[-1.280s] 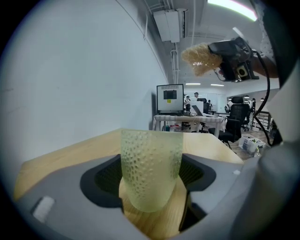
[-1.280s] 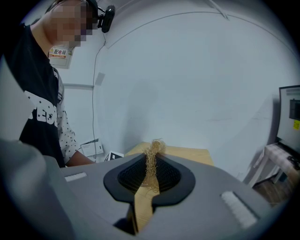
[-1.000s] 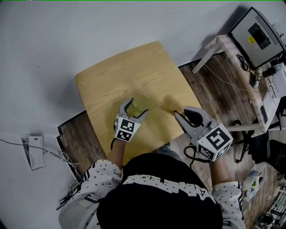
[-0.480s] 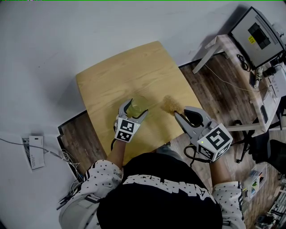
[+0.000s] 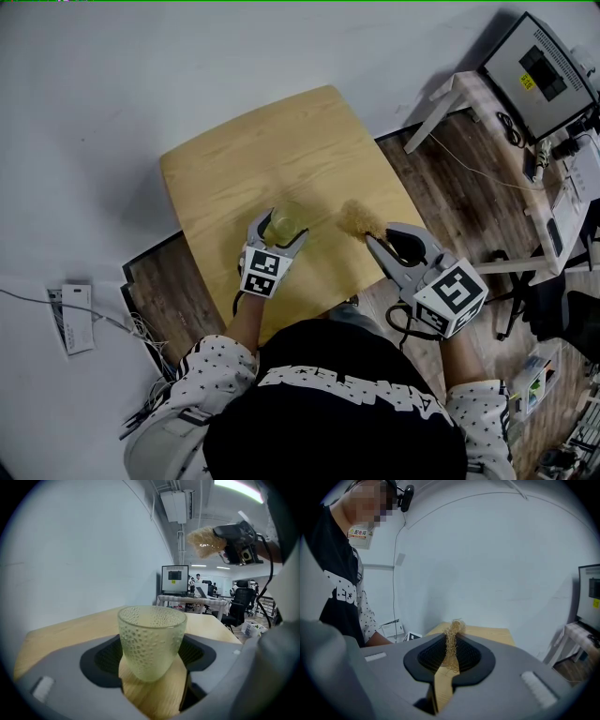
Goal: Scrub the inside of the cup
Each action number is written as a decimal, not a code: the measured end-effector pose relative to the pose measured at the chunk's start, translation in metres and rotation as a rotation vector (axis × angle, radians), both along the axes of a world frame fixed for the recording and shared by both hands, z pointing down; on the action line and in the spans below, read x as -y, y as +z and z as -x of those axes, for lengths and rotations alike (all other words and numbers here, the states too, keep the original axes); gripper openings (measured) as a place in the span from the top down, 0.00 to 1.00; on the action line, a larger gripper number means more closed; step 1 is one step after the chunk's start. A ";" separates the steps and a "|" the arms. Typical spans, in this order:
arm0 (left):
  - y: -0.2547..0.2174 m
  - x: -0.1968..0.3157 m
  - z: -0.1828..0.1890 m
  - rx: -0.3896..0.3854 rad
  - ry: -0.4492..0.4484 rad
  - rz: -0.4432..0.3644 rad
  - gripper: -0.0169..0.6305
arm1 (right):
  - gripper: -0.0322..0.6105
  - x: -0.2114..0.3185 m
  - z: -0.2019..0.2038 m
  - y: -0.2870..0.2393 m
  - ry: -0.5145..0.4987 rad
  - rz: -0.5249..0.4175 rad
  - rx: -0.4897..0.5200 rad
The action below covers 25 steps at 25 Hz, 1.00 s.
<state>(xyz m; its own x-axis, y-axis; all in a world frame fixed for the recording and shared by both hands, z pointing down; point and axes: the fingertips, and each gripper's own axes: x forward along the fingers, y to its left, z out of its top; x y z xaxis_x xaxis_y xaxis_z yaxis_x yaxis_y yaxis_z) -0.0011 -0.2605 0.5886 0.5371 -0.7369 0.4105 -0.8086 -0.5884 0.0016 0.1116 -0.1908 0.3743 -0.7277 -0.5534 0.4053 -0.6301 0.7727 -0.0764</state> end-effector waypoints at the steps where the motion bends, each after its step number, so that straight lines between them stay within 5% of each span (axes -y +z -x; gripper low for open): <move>1: 0.000 0.000 0.001 -0.002 -0.003 0.003 0.41 | 0.86 -0.001 0.000 0.000 0.001 0.000 -0.001; 25: 0.004 -0.001 0.007 -0.057 -0.037 0.020 0.39 | 0.86 -0.005 -0.002 0.000 0.005 0.004 0.008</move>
